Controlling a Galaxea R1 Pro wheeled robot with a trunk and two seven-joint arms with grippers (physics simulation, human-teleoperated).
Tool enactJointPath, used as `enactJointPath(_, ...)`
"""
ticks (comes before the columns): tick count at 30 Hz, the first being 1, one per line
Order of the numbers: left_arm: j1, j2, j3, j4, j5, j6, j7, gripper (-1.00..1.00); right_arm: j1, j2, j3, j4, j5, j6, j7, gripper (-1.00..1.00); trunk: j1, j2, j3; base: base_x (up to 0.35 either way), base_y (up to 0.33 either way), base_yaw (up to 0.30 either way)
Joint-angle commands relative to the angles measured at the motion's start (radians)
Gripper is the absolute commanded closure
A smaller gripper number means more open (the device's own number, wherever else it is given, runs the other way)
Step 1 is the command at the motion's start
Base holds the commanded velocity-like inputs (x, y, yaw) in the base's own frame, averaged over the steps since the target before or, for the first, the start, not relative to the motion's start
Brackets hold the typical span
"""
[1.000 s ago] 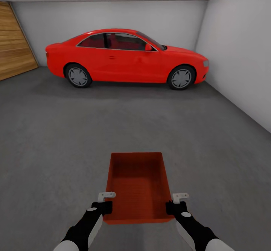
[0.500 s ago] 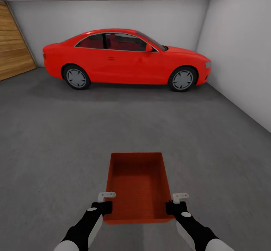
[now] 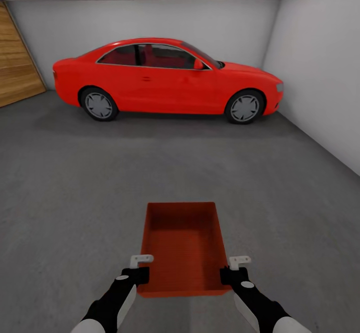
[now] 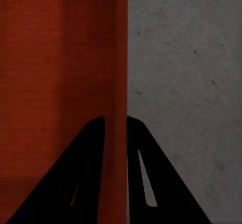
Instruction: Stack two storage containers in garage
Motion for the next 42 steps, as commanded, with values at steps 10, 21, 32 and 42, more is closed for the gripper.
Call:
enactJointPath(10,0.000,0.000,0.003,-0.005,-0.011,-0.012,0.007,1.00,-0.001,-0.026,-0.017,0.034,-0.018,-0.001,-0.007,1.00,0.001,-0.001,-0.001,0.335,0.000,0.000)
enactJointPath(21,0.000,0.001,0.003,-0.005,-0.011,-0.012,0.007,1.00,-0.001,-0.026,-0.017,0.034,-0.018,-0.001,-0.007,1.00,0.001,-0.001,-0.001,0.335,0.000,0.000)
enactJointPath(32,0.000,0.000,0.003,-0.005,-0.011,-0.012,0.007,1.00,-0.001,-0.026,-0.017,0.034,-0.018,-0.001,-0.007,1.00,0.001,-0.001,-0.001,0.335,0.000,0.000)
enactJointPath(42,0.000,0.001,0.003,-0.005,-0.011,-0.012,0.009,1.00,-0.001,-0.026,-0.017,0.034,-0.018,-0.001,-0.007,1.00,0.001,-0.001,-0.001,0.328,0.000,0.000)
